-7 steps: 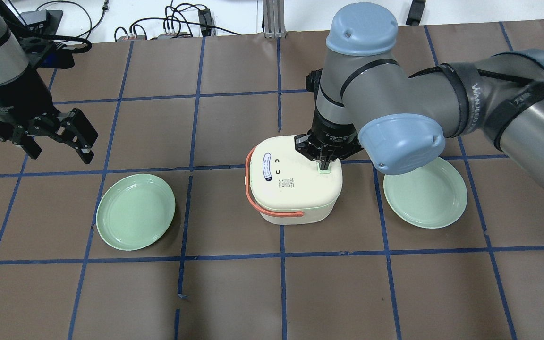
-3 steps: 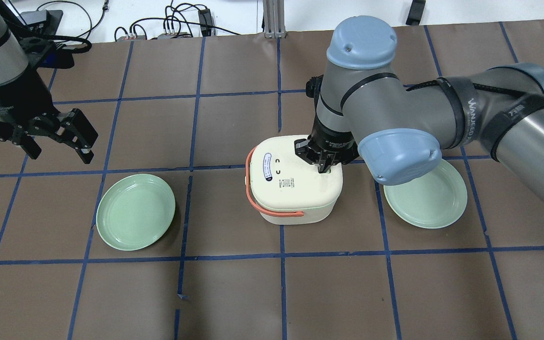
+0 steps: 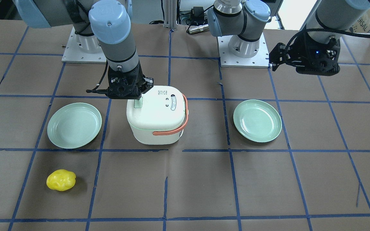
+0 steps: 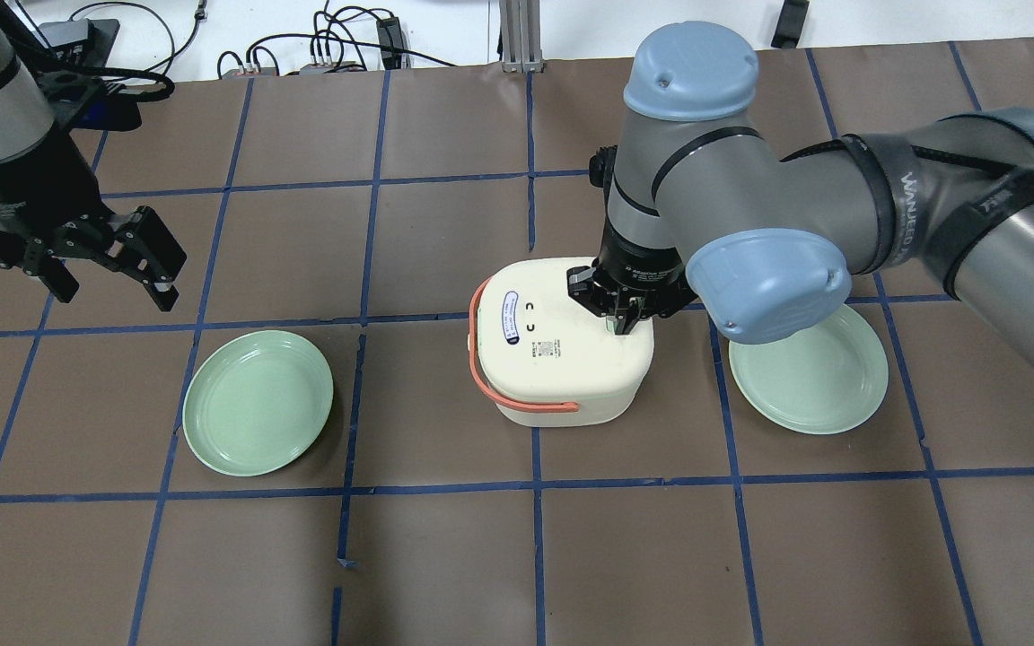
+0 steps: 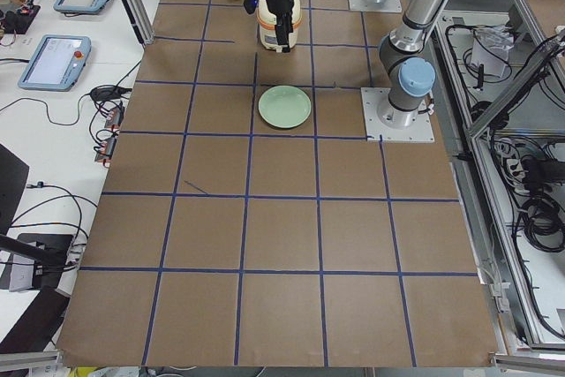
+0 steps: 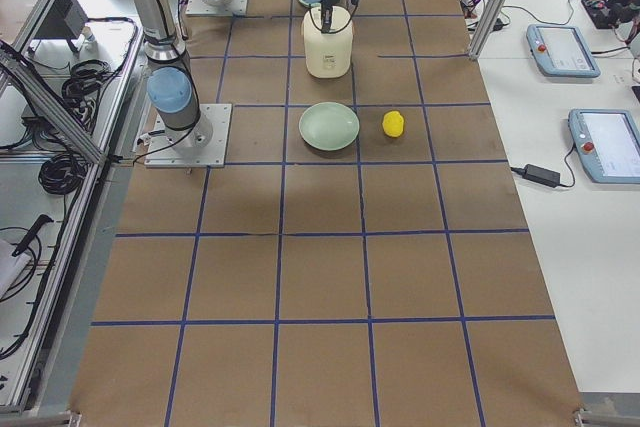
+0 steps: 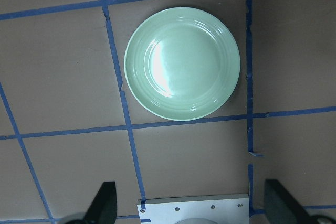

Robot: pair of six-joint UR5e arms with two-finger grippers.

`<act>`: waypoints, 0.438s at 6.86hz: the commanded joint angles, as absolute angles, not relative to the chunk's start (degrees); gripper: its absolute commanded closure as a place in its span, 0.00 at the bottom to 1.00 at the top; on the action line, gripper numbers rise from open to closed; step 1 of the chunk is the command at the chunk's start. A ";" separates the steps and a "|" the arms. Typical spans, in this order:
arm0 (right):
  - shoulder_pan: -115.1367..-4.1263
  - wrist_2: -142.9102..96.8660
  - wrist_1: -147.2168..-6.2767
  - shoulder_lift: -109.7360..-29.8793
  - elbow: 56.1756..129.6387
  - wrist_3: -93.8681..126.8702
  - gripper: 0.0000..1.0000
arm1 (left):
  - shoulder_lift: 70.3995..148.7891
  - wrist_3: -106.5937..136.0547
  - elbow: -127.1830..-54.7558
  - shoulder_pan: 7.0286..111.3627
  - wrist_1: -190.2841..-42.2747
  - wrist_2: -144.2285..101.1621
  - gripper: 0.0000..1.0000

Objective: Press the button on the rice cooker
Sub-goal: 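Lift the right gripper away as the rice cooker lid pops open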

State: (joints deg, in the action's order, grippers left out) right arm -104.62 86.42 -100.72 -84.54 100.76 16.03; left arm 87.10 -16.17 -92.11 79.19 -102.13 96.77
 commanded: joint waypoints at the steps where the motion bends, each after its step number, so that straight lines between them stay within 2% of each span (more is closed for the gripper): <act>1: -104.15 86.66 -87.94 -84.38 91.98 19.06 0.92 | 87.10 -16.17 -92.11 79.19 -102.13 96.77 0.00; 2: -103.72 87.44 -83.98 -82.20 87.41 19.07 0.92 | 87.10 -16.17 -92.11 79.19 -102.13 96.77 0.00; 3: -103.10 89.89 -81.93 -79.92 83.19 18.46 0.87 | 87.10 -16.17 -92.11 79.19 -102.13 96.77 0.00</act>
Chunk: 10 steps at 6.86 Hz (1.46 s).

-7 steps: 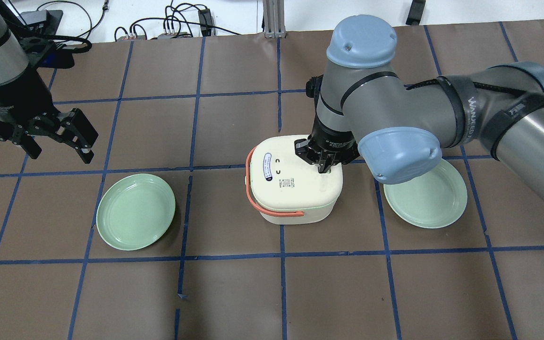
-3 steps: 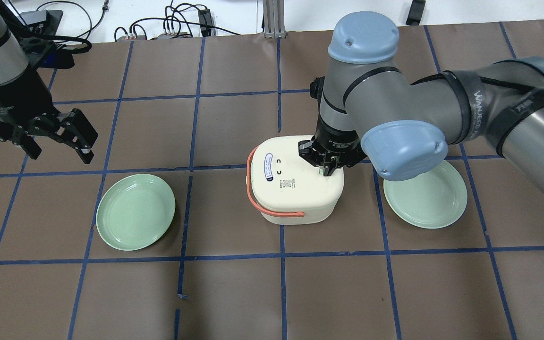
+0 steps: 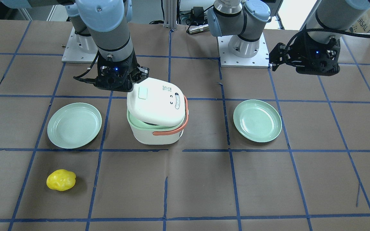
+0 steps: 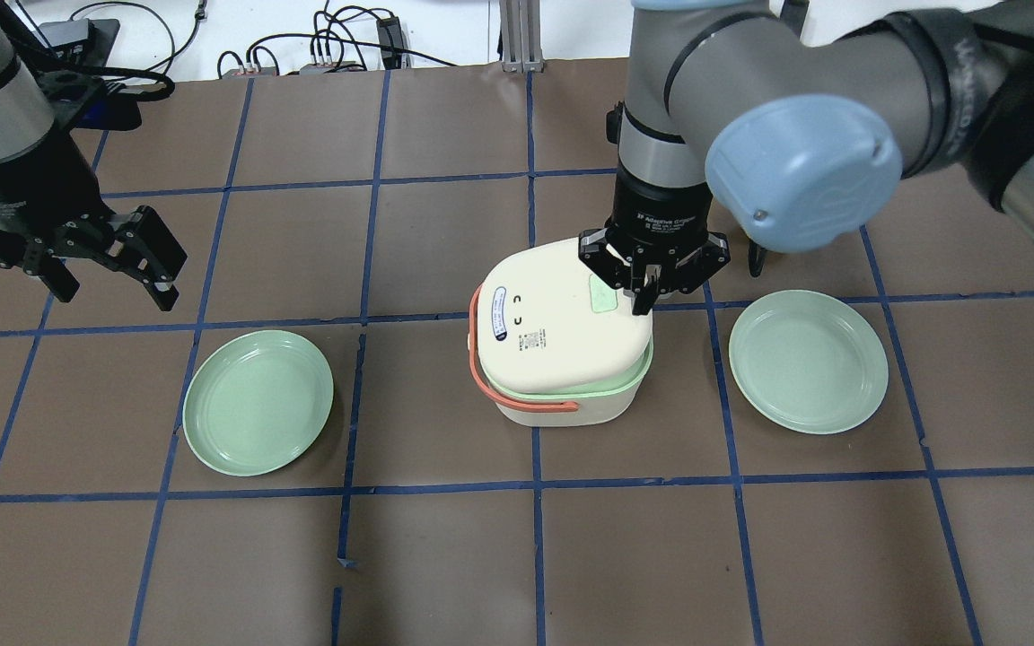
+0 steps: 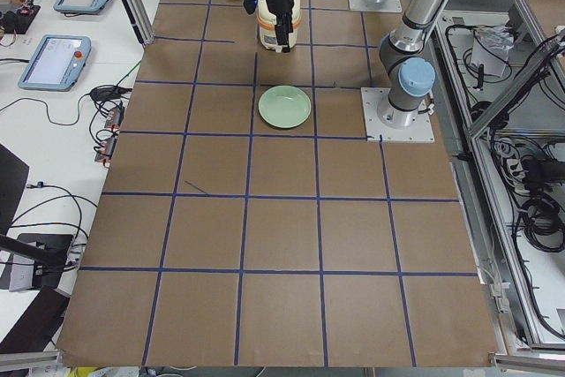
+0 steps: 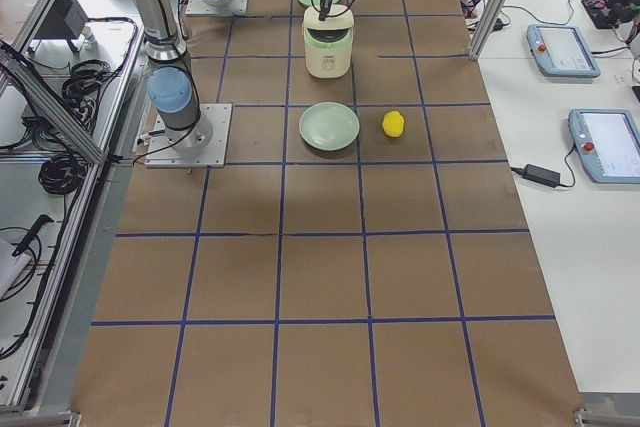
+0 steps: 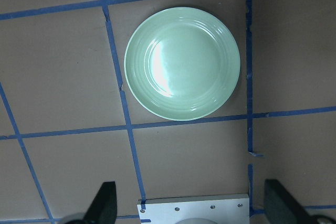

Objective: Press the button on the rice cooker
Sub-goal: 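Lift the right gripper away as the rice cooker lid pops open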

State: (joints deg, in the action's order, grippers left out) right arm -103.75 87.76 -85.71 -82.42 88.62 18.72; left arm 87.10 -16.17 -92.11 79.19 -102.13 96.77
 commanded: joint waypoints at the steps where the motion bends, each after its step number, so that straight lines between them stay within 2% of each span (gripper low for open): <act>1: -101.96 90.35 -82.78 -79.02 80.62 16.89 0.59 | 87.10 -16.17 -92.11 79.19 -102.13 96.77 0.00; 2: -100.74 91.22 -89.58 -77.27 80.68 6.69 0.24 | 87.10 -16.17 -92.11 79.19 -102.13 96.77 0.00; 3: -97.94 92.88 -95.39 -76.82 81.03 -2.98 0.01 | 87.10 -16.17 -92.11 79.19 -102.13 96.77 0.00; 5: -91.60 91.24 -95.19 -76.90 80.95 -7.99 0.00 | 87.01 -16.17 -92.11 79.19 -102.13 96.77 0.00; 8: -91.84 90.36 -93.79 -78.48 80.77 -7.47 0.00 | 87.10 -16.17 -92.11 79.19 -102.13 96.77 0.00; 10: -91.93 88.59 -89.14 -83.22 81.82 -5.20 0.00 | 87.01 -16.17 -92.11 79.19 -102.13 96.77 0.00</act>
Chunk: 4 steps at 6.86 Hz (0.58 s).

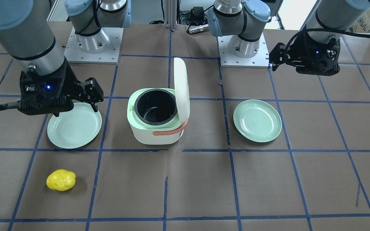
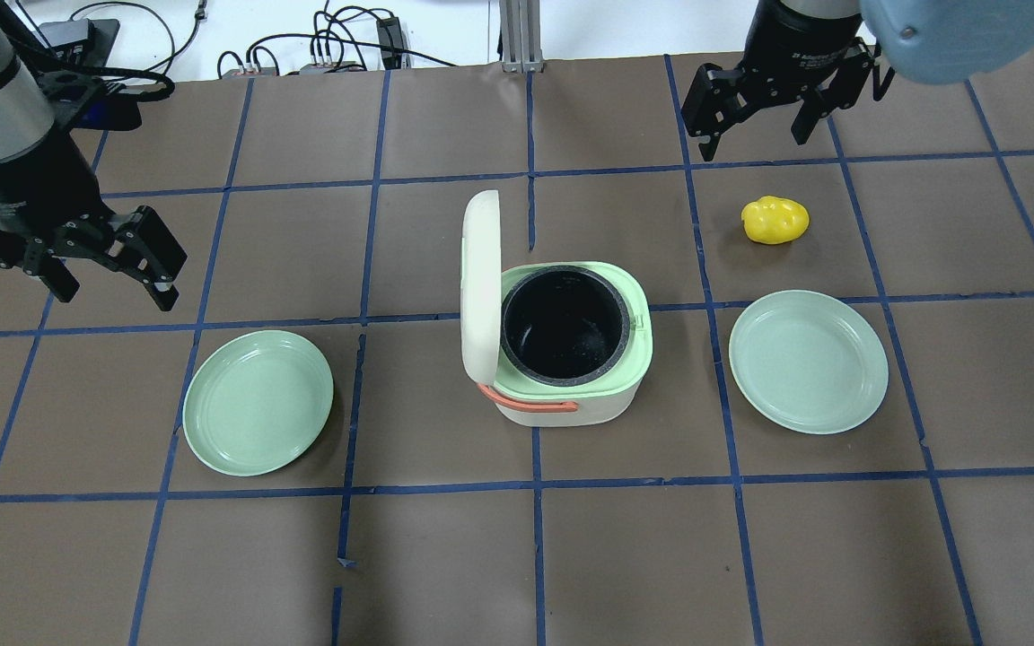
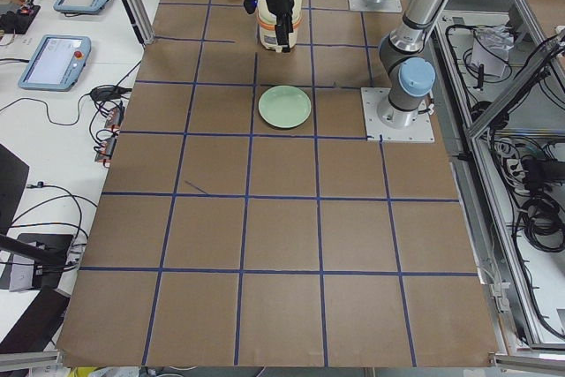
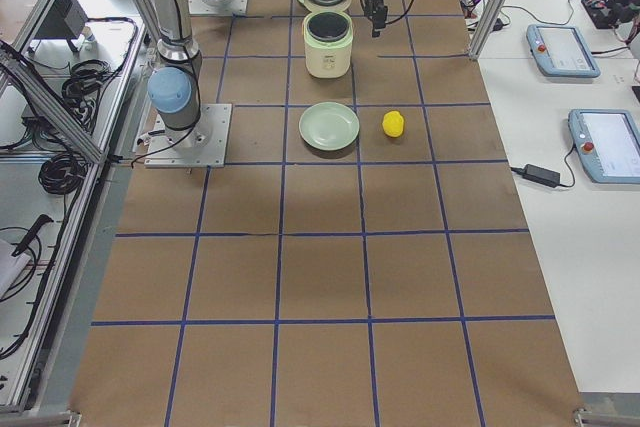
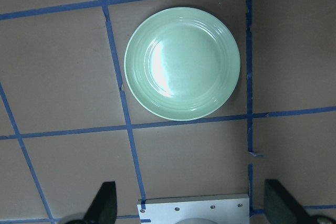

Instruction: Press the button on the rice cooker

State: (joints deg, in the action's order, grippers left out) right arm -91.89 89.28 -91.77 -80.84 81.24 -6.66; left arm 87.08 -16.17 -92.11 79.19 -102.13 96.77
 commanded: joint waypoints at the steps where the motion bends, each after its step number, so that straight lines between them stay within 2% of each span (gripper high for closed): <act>1: -91.93 88.59 -88.86 -83.67 82.61 -2.31 0.00 | 87.10 -16.17 -92.11 79.19 -102.13 96.77 0.00; 4: -91.85 89.03 -90.43 -85.95 87.71 -1.14 0.00 | 87.10 -16.17 -92.11 79.19 -102.13 96.77 0.00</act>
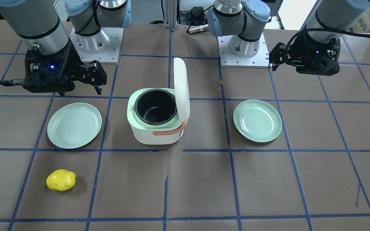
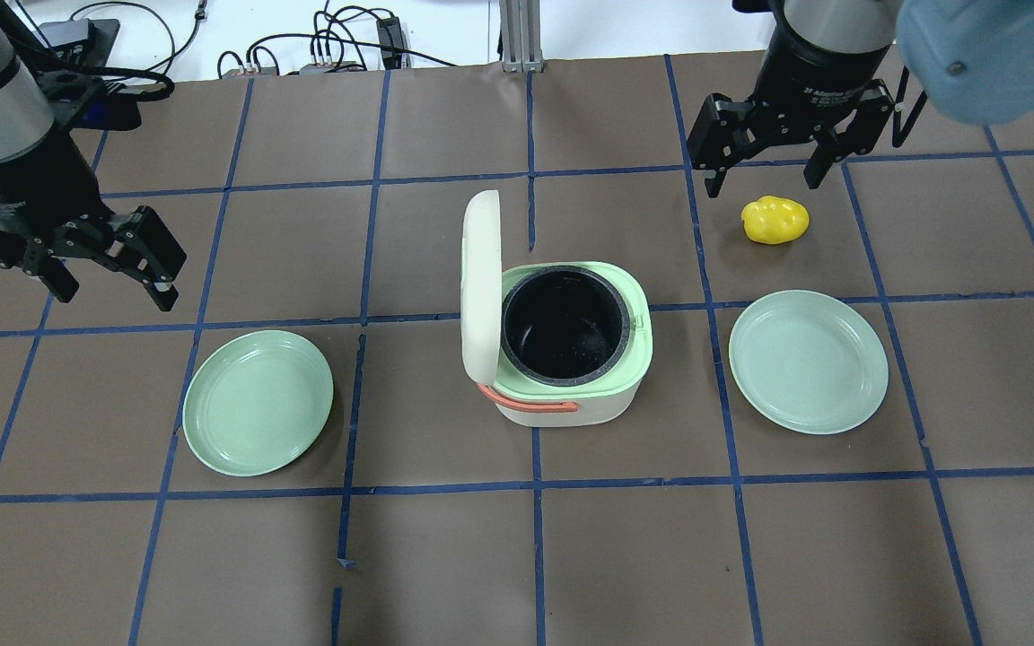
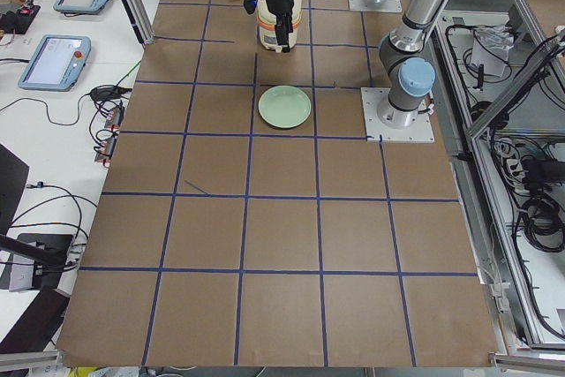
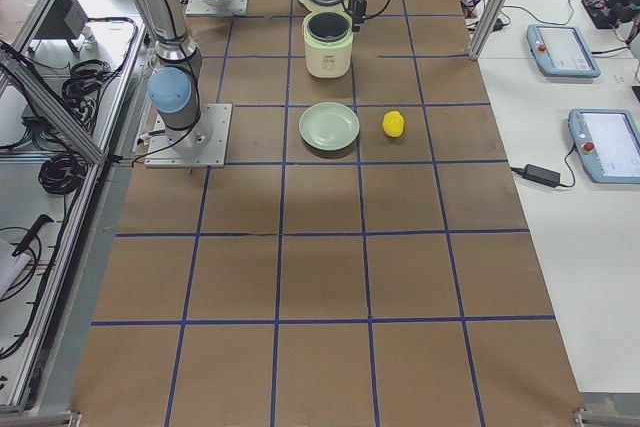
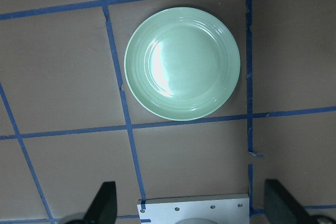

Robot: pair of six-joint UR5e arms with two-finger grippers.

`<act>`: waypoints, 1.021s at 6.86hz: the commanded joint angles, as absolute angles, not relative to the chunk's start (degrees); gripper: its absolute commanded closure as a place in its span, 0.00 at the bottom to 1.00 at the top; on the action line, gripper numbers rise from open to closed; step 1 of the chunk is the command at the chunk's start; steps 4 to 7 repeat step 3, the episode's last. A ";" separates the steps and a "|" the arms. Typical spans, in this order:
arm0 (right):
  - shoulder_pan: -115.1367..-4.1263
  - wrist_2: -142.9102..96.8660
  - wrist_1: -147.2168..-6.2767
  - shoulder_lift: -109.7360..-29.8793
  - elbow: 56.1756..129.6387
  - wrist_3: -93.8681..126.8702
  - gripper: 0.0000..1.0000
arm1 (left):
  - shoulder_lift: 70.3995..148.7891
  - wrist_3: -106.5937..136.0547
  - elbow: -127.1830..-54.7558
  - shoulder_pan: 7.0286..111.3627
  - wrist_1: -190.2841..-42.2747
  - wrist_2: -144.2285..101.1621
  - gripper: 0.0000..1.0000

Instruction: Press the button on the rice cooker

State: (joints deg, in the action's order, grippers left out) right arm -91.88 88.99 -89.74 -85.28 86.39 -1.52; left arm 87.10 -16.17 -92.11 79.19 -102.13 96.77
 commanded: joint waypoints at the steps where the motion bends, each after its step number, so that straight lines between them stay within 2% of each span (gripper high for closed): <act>1: -91.93 88.77 -91.05 -85.96 88.24 -1.23 0.00 | 87.10 -16.17 -92.11 79.19 -102.13 96.77 0.00; 7: -91.93 88.42 -91.14 -85.96 88.24 -1.23 0.00 | 87.10 -16.17 -92.11 79.19 -102.13 96.77 0.00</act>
